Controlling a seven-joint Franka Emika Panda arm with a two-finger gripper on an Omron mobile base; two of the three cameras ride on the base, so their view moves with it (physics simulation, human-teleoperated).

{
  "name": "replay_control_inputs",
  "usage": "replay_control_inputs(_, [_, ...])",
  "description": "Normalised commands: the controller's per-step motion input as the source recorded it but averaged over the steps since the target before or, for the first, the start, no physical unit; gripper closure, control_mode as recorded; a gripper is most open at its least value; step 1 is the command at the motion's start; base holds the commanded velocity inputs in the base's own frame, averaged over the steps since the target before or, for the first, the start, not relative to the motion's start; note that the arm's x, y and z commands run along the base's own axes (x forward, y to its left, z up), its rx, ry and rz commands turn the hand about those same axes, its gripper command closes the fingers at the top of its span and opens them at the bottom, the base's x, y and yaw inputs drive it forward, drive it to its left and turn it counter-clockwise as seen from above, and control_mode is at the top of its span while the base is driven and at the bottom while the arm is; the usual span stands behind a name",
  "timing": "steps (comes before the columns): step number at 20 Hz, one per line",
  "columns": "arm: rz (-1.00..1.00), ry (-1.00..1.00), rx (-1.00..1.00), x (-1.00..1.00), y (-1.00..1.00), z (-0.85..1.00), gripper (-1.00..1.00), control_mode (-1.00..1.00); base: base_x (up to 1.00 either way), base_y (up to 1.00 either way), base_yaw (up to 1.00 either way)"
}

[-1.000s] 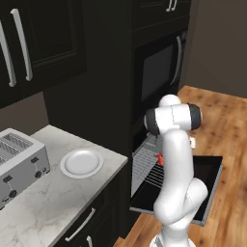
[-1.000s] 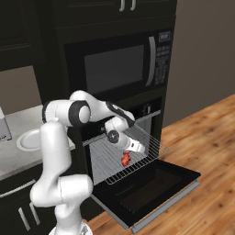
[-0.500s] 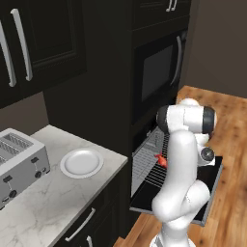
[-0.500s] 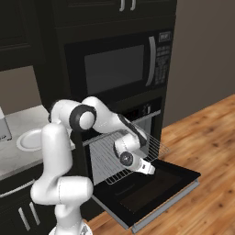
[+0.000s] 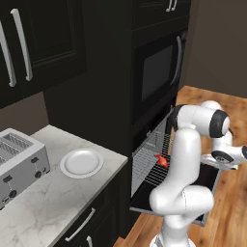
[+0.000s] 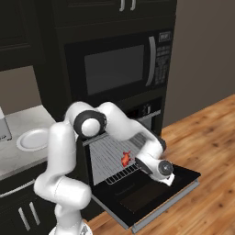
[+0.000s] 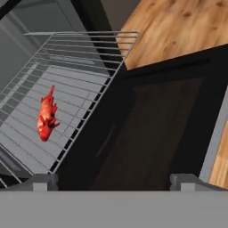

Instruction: Place the fish on the rack of the oven, and slide the rack back inside. Close the oven door.

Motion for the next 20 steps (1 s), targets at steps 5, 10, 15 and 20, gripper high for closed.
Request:
replay_control_inputs(5, [0.00, 0.00, 0.15, 0.00, -0.13, 0.15, -1.00, -1.00, 0.00, 0.00, 0.00])
replay_control_inputs(10, [0.00, 0.00, 0.09, 0.00, 0.00, -0.01, -1.00, -1.00, 0.00, 0.00, 0.00])
replay_control_inputs(15, [0.00, 0.00, 0.01, 0.00, 0.11, -0.20, -1.00, -1.00, 0.00, 0.00, 0.00])
replay_control_inputs(20, [0.00, 0.00, 0.00, 0.00, 0.51, -0.28, -1.00, -1.00, 0.00, 0.00, 0.00])
